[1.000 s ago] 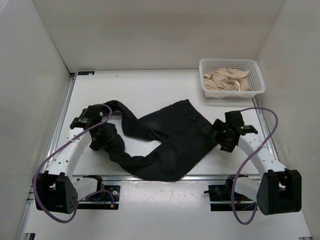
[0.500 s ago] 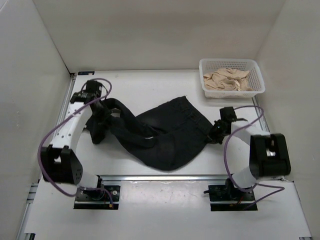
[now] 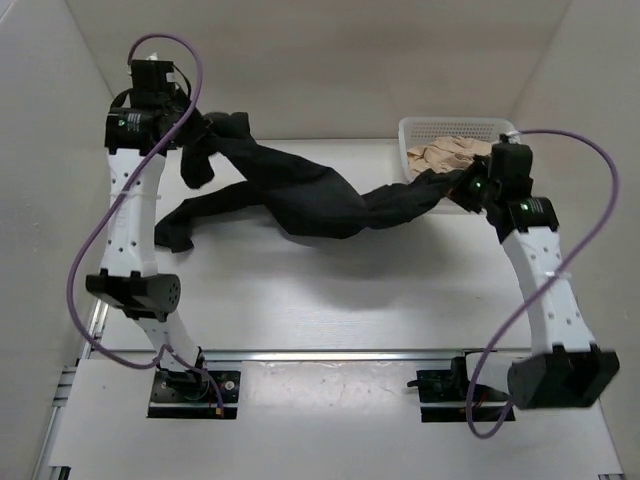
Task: Fold and stack the trousers
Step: Flatten the trousers out
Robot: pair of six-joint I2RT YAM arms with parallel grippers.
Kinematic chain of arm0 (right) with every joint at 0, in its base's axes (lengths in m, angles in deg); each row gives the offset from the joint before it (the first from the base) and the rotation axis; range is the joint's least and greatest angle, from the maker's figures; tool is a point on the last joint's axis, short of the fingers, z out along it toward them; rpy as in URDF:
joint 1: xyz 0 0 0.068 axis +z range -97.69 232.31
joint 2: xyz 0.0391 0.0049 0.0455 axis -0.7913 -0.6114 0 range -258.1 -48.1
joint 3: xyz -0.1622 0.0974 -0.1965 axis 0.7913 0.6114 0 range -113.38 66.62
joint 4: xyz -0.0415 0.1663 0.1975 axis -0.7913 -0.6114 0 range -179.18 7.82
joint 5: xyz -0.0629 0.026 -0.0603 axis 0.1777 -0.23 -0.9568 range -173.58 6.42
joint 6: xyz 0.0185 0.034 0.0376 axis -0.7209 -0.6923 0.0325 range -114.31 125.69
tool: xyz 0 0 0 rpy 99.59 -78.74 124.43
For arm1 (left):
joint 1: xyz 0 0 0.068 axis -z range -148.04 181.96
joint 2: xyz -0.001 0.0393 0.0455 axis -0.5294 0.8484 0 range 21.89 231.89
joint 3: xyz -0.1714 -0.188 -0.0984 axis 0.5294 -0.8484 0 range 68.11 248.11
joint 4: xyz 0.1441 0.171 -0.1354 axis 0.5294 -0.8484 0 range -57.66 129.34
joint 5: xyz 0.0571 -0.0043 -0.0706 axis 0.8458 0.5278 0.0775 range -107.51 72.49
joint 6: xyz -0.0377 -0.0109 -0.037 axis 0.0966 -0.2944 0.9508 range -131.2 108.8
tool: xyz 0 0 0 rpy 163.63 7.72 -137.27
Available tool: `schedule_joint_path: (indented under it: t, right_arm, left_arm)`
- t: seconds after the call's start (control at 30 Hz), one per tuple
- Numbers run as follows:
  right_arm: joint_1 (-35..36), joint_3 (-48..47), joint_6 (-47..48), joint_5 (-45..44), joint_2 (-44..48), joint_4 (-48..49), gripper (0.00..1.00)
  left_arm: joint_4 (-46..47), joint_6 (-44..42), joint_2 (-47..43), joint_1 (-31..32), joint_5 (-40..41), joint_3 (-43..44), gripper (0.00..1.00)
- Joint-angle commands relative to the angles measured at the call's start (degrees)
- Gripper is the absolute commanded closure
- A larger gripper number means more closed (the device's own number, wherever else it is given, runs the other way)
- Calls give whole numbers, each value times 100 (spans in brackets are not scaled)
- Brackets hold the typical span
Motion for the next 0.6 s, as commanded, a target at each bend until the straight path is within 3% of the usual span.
schedule_joint_path:
  t: [0.0,0.03,0.07,0.1,0.13,0.2,0.37,0.5,0.57]
  right_arm:
    - [-80,638,-58,-781,752,-1052,100]
    - [-80,919,-146,-1052,1207,-1132,100]
    - [-80,1496,-260,-1238,1446,-1229,100]
    - [-80,1797,-479,-1405,1683,-1413,100]
    - [-80,2061,-585,-1528,2103,-1484,100]
    - [-80,2634,-761,-1591,2423,-1616,100]
    - [-80,2794,-894,-1538,2661,-1863,100]
    - [-80,2574,-824,-1670,2714,-2073,100]
    - [-80,2521,-771,-1775,2714,-2134,100]
  left_arm:
    - [-357,-272,-637,-42,46,-617,90]
    - [-304,-420,-1013,88,230,-1438,90]
    - [-155,-482,-1199,90,345,-1942,83]
    - [160,-543,-1349,90,346,-2426,37]
    - [215,-596,-1438,11,294,-3118,18]
    - [85,-597,-1352,-129,135,-3388,5]
    - [-101,-676,-1447,-130,258,-3266,0]
    - [-48,-676,-1859,-331,258,-3642,17]
    - [13,-615,-2009,-446,258,-3984,33]
